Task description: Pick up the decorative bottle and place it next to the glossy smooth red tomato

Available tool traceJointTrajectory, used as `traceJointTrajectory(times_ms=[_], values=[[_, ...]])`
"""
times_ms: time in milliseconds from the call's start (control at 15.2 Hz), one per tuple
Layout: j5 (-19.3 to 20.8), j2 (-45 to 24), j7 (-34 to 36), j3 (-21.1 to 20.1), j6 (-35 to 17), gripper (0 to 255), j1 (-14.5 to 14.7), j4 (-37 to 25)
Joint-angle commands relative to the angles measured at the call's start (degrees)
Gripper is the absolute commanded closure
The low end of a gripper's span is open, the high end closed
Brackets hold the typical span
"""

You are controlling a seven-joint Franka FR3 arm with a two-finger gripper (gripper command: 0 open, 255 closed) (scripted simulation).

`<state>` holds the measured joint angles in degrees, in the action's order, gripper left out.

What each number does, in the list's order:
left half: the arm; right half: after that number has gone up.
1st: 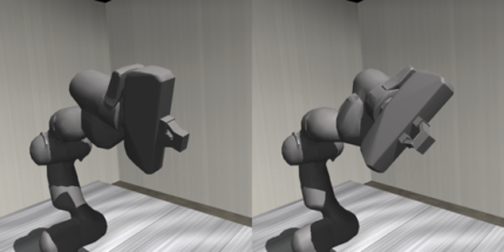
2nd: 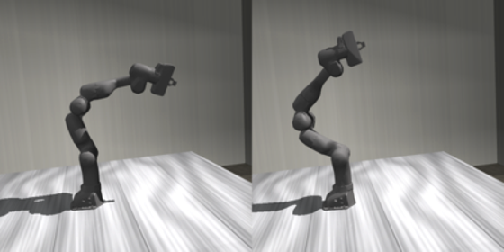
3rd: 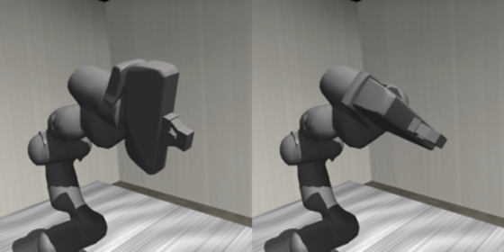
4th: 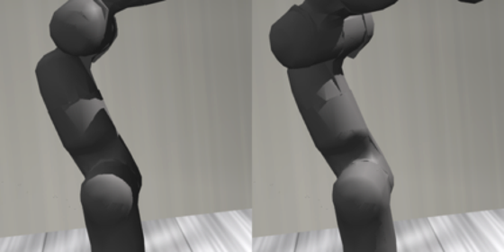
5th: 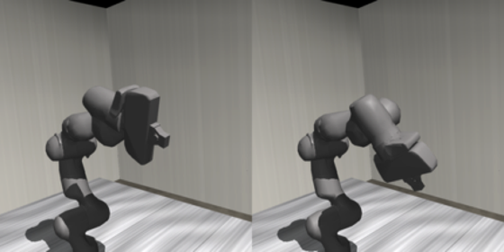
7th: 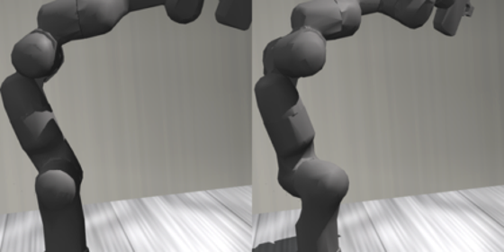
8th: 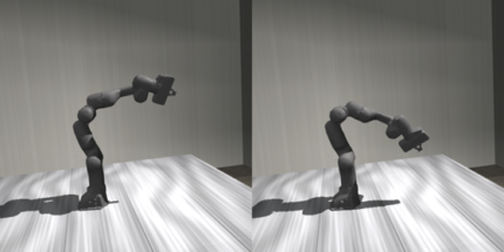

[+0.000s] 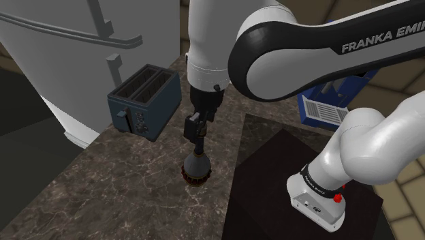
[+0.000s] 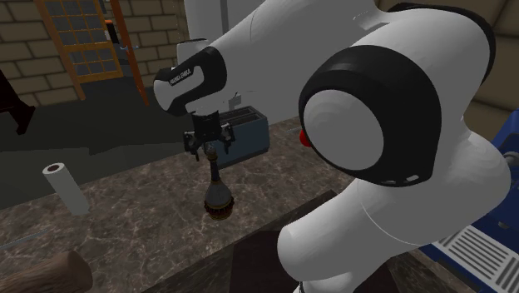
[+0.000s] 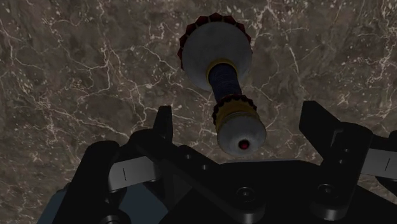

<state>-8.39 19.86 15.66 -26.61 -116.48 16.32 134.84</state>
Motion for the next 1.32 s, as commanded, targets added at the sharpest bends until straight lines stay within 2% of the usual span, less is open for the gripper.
traceJointTrajectory(times_ms=[0, 198, 264, 858, 1254], values=[[0.0, 0.0, 0.0, 0.0, -0.1, 0, 0.0, 0.0], [0.0, 0.0, 0.0, 0.0, -0.1, 0, 0.0, 0.0], [0.0, 0.0, 0.0, 0.0, -0.1, 255, 0.0, 0.0], [0.0, 0.0, 0.0, 0.0, -0.1, 255, 0.0, 0.0], [0.0, 1.3, -0.3, 0.7, 4.8, 255, 0.0, -3.5]])
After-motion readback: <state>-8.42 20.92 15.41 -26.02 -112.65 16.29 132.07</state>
